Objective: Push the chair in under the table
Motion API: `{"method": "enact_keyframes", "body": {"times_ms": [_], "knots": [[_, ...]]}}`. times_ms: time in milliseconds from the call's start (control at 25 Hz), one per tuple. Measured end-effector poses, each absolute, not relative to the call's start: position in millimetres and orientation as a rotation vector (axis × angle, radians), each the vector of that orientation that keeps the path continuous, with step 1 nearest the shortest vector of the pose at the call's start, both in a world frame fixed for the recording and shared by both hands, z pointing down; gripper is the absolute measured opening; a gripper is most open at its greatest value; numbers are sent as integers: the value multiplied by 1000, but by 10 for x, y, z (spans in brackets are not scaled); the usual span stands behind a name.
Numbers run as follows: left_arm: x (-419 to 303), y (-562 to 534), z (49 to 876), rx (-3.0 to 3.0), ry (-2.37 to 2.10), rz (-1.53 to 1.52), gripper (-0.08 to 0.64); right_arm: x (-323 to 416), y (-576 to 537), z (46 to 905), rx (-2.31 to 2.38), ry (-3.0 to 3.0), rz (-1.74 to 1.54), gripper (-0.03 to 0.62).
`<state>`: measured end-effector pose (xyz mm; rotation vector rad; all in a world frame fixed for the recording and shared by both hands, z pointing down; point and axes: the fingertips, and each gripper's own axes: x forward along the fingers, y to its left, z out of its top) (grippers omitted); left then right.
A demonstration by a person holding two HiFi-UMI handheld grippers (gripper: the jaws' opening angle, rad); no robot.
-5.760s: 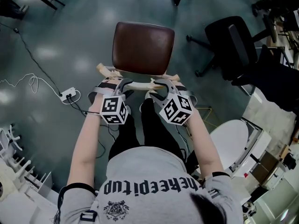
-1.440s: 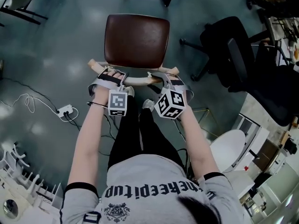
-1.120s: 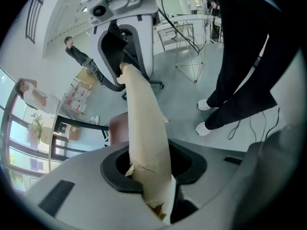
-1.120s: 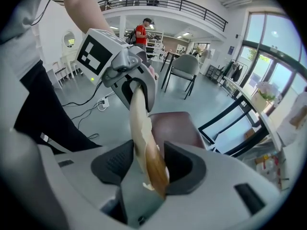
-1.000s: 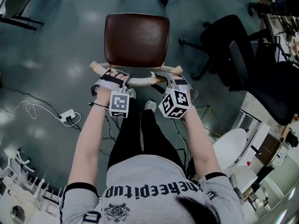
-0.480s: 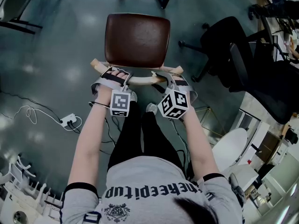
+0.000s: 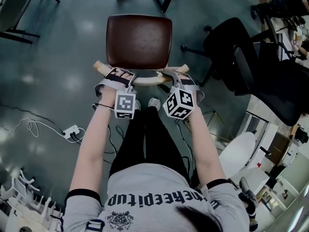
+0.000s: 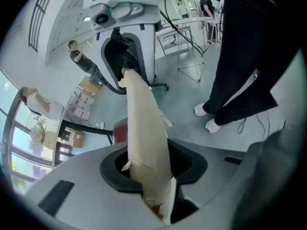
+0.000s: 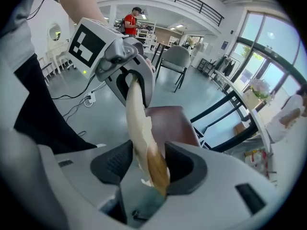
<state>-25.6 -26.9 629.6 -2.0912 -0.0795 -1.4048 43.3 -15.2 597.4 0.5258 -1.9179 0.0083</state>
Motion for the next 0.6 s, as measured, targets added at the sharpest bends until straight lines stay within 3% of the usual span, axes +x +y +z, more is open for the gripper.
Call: {"method": "enact_keyframes", "body": {"times_ms": [600], "knots": [[-126,-986,6243,-2063,-61,-1449,146,569,-851,5906,553,-1942,-8,215]]}}
